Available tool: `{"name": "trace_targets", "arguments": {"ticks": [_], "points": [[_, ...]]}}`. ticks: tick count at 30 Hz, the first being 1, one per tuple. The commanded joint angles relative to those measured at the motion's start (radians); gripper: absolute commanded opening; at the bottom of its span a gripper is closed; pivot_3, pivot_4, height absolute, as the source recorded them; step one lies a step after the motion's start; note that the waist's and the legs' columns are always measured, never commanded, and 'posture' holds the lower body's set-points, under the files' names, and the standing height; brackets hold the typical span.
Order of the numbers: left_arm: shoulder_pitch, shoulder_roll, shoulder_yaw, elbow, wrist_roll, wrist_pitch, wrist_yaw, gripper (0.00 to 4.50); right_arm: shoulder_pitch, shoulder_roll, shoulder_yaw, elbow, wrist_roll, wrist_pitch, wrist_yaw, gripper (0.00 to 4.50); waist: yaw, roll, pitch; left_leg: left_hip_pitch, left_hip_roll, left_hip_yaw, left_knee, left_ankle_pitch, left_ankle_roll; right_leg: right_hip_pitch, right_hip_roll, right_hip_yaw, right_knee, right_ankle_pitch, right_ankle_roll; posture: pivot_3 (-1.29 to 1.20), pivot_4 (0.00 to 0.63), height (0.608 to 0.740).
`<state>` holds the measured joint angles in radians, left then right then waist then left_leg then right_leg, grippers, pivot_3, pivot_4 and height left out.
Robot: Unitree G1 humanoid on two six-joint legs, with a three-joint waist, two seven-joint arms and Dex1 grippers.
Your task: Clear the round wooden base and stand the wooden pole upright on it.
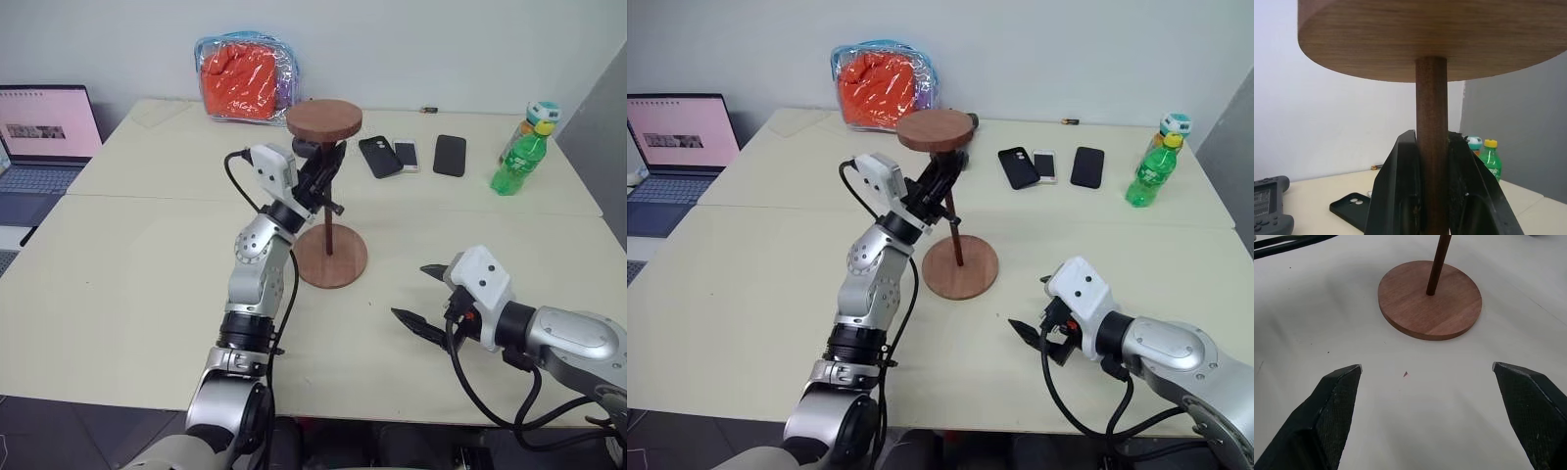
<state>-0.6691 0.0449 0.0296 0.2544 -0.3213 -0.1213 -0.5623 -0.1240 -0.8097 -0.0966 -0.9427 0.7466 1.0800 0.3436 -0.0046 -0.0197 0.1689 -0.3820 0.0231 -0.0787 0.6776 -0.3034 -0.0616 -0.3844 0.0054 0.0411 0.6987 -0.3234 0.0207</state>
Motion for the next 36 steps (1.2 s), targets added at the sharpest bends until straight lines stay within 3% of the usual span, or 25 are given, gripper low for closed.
{"name": "trace_targets", "arguments": {"ticks": [1, 10, 17, 32, 33, 36], "points": [[0.037, 0.019, -0.033, 0.012, 0.047, 0.019, 0.001, 0.27, 0.003, -0.006, -0.011, -0.06, -0.002, -0.018, -0.003, 4.5, 0.0, 0.0, -0.001, 0.0, 0.0, 0.0, 0.0, 0.0, 0.0, 0.0, 0.0, 0.0, 0.0, 0.0, 0.0, 0.0, 0.15, 0.74], [0.074, 0.039, -0.014, 0.019, 0.049, 0.045, 0.054, 0.27, 0.01, -0.008, -0.009, -0.06, -0.009, -0.024, -0.003, 4.5, -0.002, 0.002, -0.008, 0.005, 0.001, -0.001, 0.0, 0.0, 0.001, 0.005, 0.002, 0.0, -0.001, 0.0, 0.0, 0.0, 0.15, 0.74], [0.077, 0.059, -0.022, 0.033, 0.057, 0.074, 0.077, 0.27, 0.01, -0.011, -0.006, -0.051, -0.023, -0.032, 0.009, 4.5, -0.007, 0.002, -0.008, 0.017, 0.002, 0.001, -0.003, -0.001, 0.002, 0.015, 0.003, 0.001, -0.002, 0.0, 0.0, 0.0, 0.15, 0.74], [0.066, 0.078, -0.03, 0.04, 0.067, 0.064, 0.082, 0.27, -0.009, -0.019, 0.007, -0.03, -0.04, -0.049, 0.028, 4.5, -0.024, 0.003, -0.011, 0.018, 0.003, 0.0, -0.005, -0.001, 0.002, 0.015, 0.004, 0.002, -0.002, 0.0, 0.0, 0.0, 0.15, 0.74], [0.065, 0.078, -0.032, 0.039, 0.066, 0.061, 0.077, 0.98, -0.011, -0.019, 0.008, -0.028, -0.042, -0.05, 0.03, 4.5, -0.024, 0.003, -0.011, 0.018, 0.003, 0.0, -0.005, -0.001, 0.002, 0.015, 0.004, 0.002, -0.002, 0.0, 0.0, 0.0, 0.15, 0.74], [0.069, 0.082, -0.047, 0.024, 0.068, 0.057, 0.044, 1.48, -0.015, -0.019, 0.009, -0.025, -0.047, -0.051, 0.034, 4.5, -0.025, 0.003, -0.01, 0.018, 0.002, 0.001, -0.007, -0.001, 0.002, 0.014, 0.004, 0.002, -0.002, 0.0, 0.0, 0.0, 0.15, 0.74]]}}
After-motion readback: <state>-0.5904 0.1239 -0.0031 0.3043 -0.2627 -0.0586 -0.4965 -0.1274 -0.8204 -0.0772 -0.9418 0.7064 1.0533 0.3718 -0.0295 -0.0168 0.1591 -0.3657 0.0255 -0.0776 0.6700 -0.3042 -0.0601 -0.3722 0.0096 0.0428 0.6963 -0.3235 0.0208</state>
